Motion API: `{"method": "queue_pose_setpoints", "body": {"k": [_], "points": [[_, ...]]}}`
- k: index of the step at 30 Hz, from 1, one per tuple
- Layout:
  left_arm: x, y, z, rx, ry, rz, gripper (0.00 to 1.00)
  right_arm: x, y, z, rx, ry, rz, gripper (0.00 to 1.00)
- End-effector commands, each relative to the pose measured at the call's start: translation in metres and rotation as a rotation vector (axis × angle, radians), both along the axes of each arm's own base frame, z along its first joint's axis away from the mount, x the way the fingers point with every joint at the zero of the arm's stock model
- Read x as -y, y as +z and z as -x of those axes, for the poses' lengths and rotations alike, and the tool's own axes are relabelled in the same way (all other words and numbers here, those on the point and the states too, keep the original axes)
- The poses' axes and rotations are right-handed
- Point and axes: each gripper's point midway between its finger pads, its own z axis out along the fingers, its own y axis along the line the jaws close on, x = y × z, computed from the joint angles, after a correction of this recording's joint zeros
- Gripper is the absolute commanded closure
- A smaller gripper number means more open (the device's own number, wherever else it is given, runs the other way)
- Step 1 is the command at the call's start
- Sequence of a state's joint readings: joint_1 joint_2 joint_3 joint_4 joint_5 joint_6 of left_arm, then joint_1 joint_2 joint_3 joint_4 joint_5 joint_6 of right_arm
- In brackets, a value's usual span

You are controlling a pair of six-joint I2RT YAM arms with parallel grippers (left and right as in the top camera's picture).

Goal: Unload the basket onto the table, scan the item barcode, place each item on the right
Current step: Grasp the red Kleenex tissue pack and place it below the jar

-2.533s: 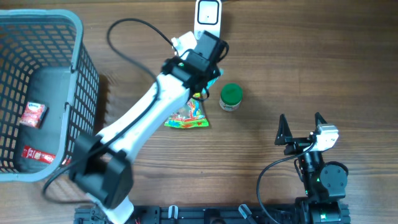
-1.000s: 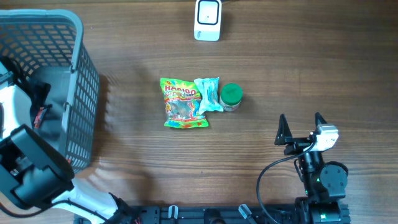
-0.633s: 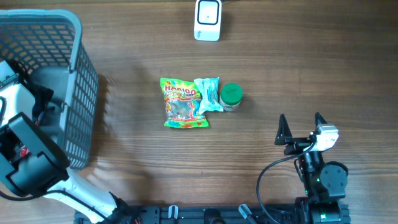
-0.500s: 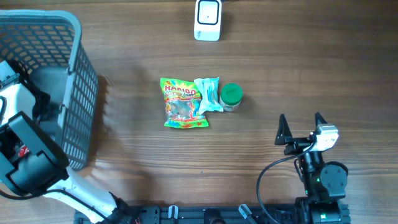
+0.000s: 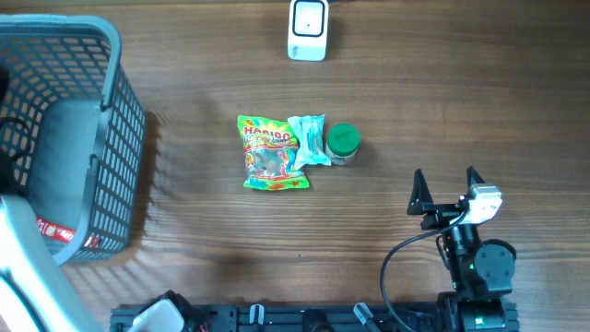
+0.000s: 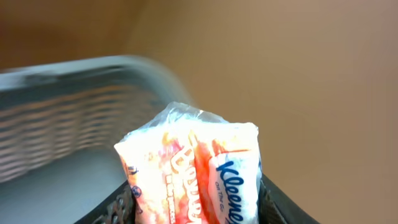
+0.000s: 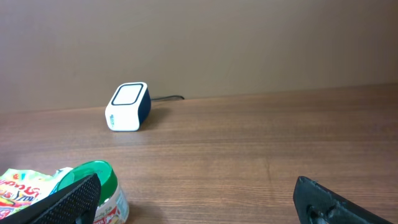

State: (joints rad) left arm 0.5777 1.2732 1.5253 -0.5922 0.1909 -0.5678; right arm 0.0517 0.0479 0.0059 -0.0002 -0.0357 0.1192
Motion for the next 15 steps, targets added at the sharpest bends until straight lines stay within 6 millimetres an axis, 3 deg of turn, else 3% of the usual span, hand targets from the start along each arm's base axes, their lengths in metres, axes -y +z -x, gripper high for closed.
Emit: {"method": "queue_pose_setpoints", "body": {"k": [1,2,3,5,8,9,12,15], "points": [[0.155,0.028,-0.009,0.093,-0.538,0.078,0.52,0.000,0.000,0.000,0.000,-0.001,-0.014,0.00],[0.207,0.015,-0.010,0.034,-0.686,0.034,0.52,0.000,0.000,0.000,0.000,-0.001,-0.014,0.00],[0.242,-0.007,-0.012,-0.050,-0.762,0.010,0.52,0.000,0.000,0.000,0.000,-0.001,-0.014,0.00],[0.292,-0.052,-0.014,-0.205,-0.838,-0.014,0.53,0.000,0.000,0.000,0.000,-0.001,-0.014,0.00],[0.389,-0.141,-0.011,-0.465,-1.029,-0.097,0.54,0.000,0.000,0.000,0.000,-0.001,-0.014,0.00],[0.410,-0.167,-0.007,-0.538,-1.074,-0.123,0.56,0.000,0.000,0.000,0.000,-0.001,-0.014,0.00],[0.446,-0.242,0.015,-0.770,-1.149,-0.174,0.63,0.000,0.000,0.000,0.000,-0.001,-0.014,0.00],[0.457,-0.297,0.047,-0.982,-1.186,-0.210,0.65,0.000,0.000,0.000,0.001,-0.001,-0.014,0.00]]}}
